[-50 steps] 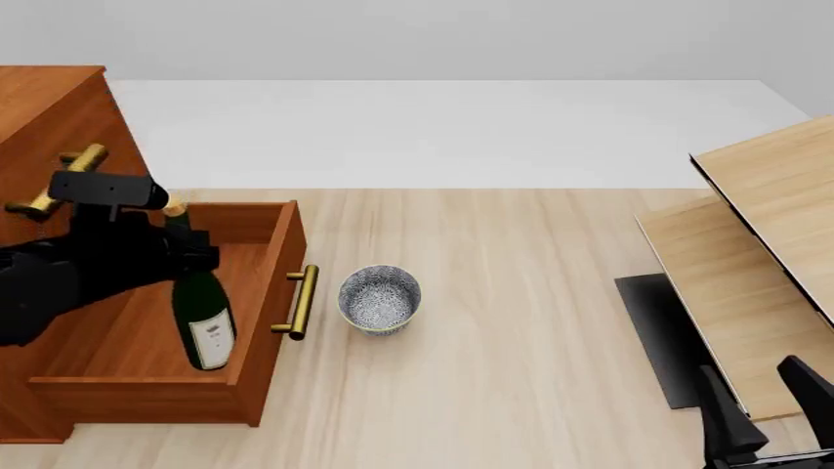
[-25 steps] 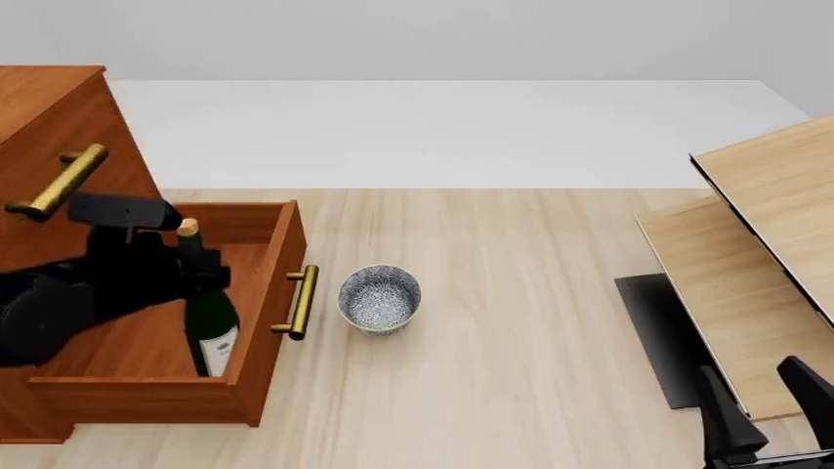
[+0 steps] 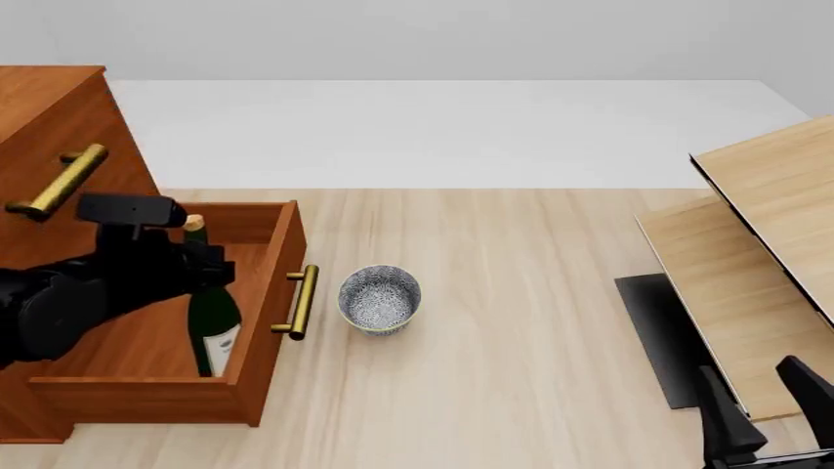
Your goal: Put the wine bottle in the bottom drawer of the cabinet.
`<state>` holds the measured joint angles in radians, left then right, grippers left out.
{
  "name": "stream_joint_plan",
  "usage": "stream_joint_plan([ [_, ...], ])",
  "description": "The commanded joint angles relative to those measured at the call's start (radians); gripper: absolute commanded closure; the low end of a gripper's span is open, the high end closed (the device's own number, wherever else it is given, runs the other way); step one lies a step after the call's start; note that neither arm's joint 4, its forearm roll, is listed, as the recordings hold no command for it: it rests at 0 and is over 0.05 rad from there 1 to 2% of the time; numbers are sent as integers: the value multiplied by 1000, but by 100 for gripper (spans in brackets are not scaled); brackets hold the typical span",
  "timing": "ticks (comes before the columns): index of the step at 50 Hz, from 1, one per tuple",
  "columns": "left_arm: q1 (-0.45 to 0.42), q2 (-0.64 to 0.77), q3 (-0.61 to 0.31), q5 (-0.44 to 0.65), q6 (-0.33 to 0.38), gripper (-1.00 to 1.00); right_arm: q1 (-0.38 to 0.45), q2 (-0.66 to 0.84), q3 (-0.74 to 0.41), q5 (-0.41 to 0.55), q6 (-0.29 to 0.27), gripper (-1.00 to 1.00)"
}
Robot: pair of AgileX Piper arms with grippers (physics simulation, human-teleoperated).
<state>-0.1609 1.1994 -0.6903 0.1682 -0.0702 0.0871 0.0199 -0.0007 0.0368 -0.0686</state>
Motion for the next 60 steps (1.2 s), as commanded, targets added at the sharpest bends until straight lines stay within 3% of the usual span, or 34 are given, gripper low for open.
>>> stream_joint_plan([
  [1, 8, 73, -10, -31, -4, 100, 0, -1, 0, 2, -1, -100],
  [10, 29, 163, -57, -60, -2, 100, -3, -5, 0, 5, -1, -100],
  [17, 13, 206, -75, -72, -56, 100, -4, -11, 0, 13, 2, -100],
  [31, 25, 278, -134, -89, -65, 100, -7, -14, 0, 16, -1, -100],
  [32, 24, 286, -140, -90, -97, 100, -7, -14, 0, 17, -2, -100],
  [43, 31, 337, -186, -88, -69, 100, -9, -15, 0, 17, -1, -100],
  [60, 55, 414, -234, -114, -93, 100, -10, -8, 0, 13, -4, -100],
])
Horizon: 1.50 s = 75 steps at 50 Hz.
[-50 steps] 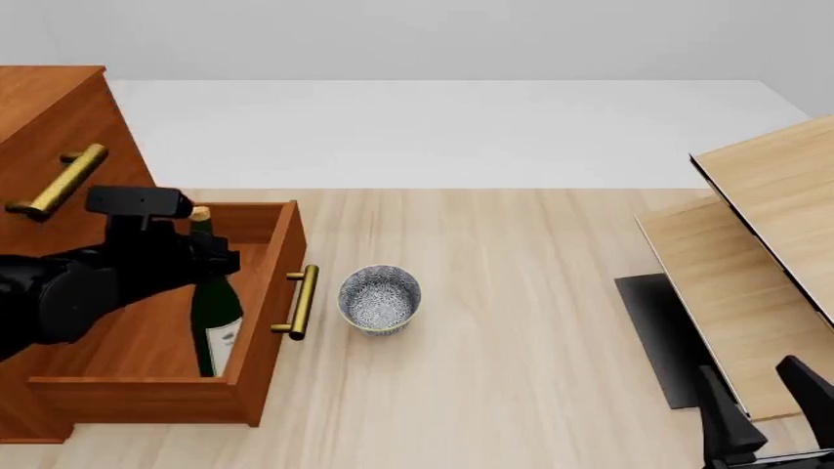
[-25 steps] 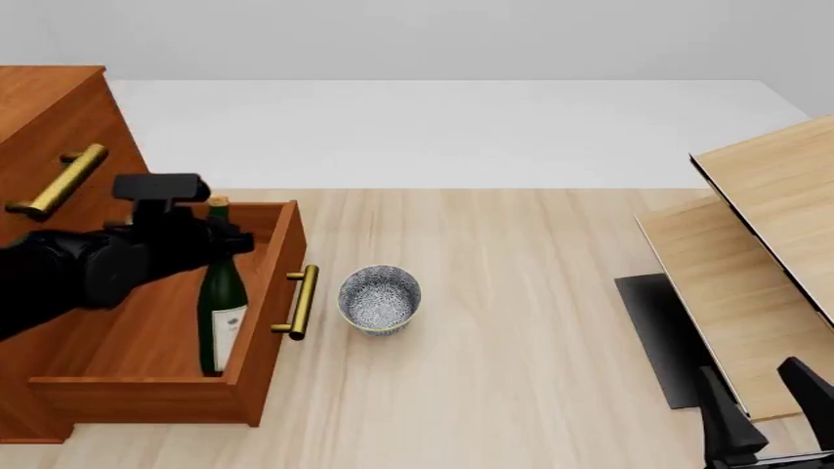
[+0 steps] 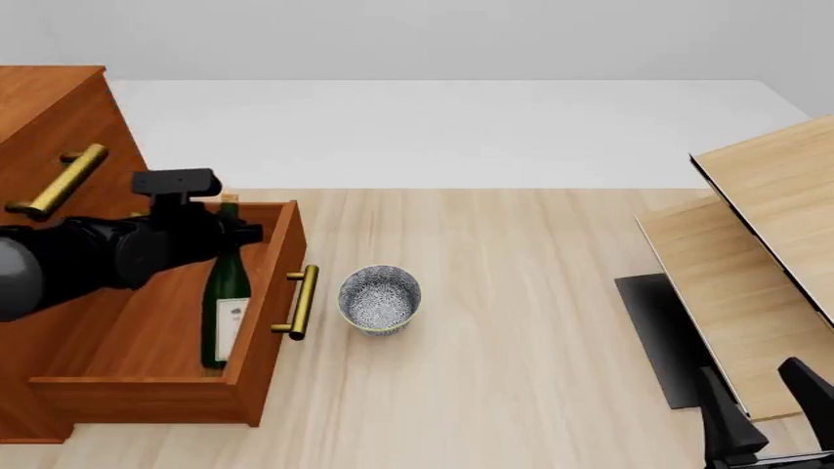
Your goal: Put the wine bottle in the bottom drawer of the cabinet.
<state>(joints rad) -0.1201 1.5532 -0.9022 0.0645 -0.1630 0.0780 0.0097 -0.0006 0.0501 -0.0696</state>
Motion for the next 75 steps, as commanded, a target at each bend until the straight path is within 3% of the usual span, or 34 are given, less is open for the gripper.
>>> stream_joint_plan([
  [1, 14, 68, -25, -10, 5, 100, -2, 3, 0, -2, 0, -100],
  [6, 25, 98, -43, -18, 9, 100, -2, 3, 0, -3, 0, -100],
  [7, 26, 103, -47, -21, -21, 100, -1, 2, 0, 0, -1, -100],
  [29, 25, 180, -63, -60, -5, 100, -5, 2, 0, 1, -3, -100],
  [75, 35, 325, -182, -56, 29, 100, -15, -5, 0, 10, 1, -100],
])
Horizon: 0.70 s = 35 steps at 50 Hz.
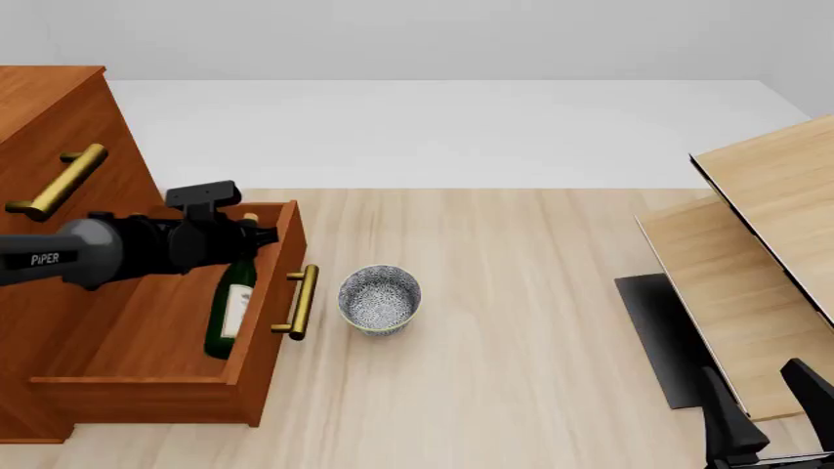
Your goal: Put the wine bottle in the bottom drawer of the cabinet.
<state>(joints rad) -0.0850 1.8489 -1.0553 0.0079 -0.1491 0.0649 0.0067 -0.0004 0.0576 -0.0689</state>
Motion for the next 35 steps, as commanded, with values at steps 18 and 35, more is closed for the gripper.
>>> stream_joint_plan([
  [18, 7, 47, -45, -3, 11, 100, -4, 9, 0, -6, 2, -100],
  [35, 7, 28, -52, 9, 7, -100, 0, 8, 0, -3, 2, -100],
])
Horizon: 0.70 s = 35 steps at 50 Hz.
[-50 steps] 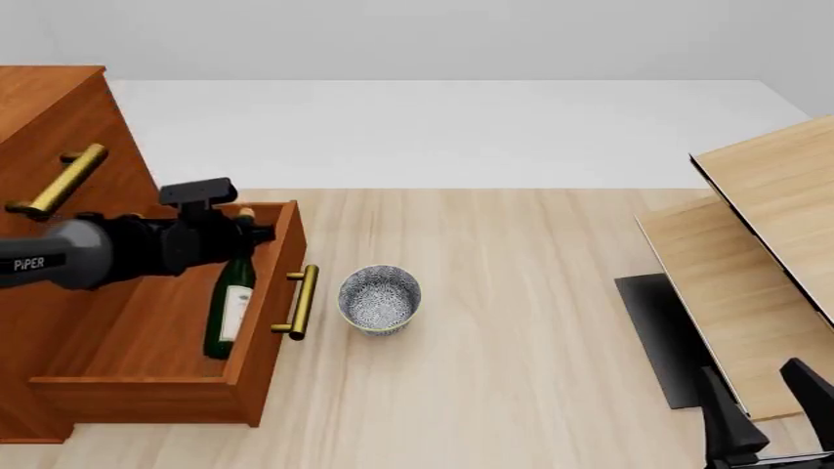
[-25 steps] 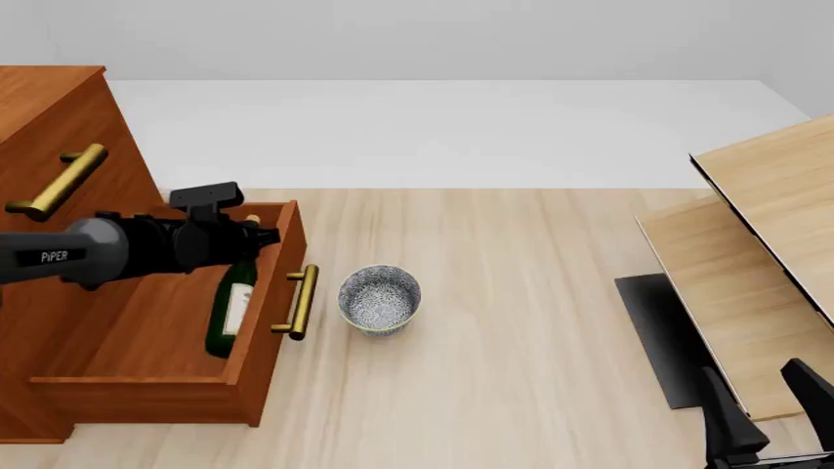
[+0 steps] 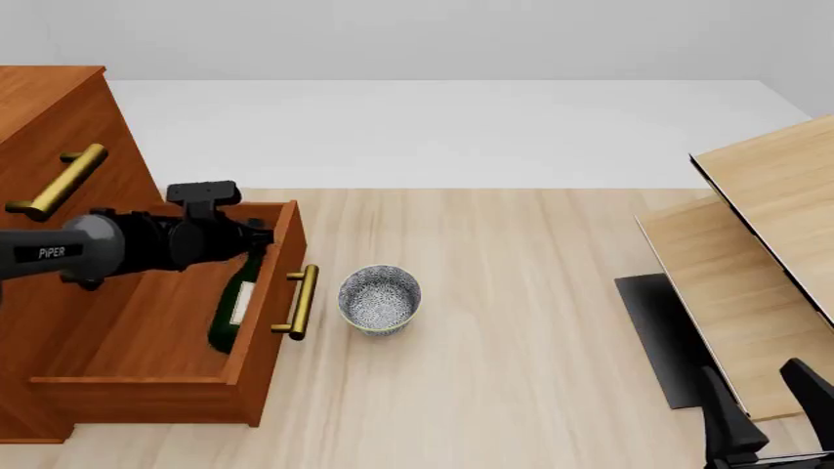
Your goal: Put the wine bottle in the bottom drawer of the cabinet.
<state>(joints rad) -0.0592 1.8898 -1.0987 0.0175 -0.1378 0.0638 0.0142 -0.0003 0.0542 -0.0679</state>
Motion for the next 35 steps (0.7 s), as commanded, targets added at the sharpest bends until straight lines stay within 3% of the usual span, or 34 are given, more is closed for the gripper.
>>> stream_joint_plan([
  [1, -14, -12, -12, 3, 3, -100, 2, 2, 0, -1, -1, -100],
  [10, 0, -46, -27, 26, 6, -100, 1, -2, 0, 2, 0, -100],
  [11, -10, -67, -23, 31, 40, -100, 1, -2, 0, 3, -3, -100],
  [12, -26, -88, -18, 38, -6, -100, 0, -1, 0, 2, 0, -100],
  [14, 3, -105, -34, 54, 42, -100, 3, 1, 0, 0, -2, -100],
  [15, -7, -112, -37, 70, 25, -100, 2, 0, 0, 1, -1, -100],
  [24, -29, -288, -46, 156, 57, -100, 9, -3, 0, 4, -3, -100],
  [26, -26, -335, -44, 164, 113, -100, 8, -4, 0, 5, -1, -100],
  [27, -67, -361, -43, 189, 58, -100, 9, -5, 0, 6, -5, -100],
  [28, -35, -393, -56, 192, 112, -100, 7, -5, 0, 6, -3, -100],
  [35, -89, -531, -96, 278, 96, -100, 12, 2, 0, -2, -6, -100],
])
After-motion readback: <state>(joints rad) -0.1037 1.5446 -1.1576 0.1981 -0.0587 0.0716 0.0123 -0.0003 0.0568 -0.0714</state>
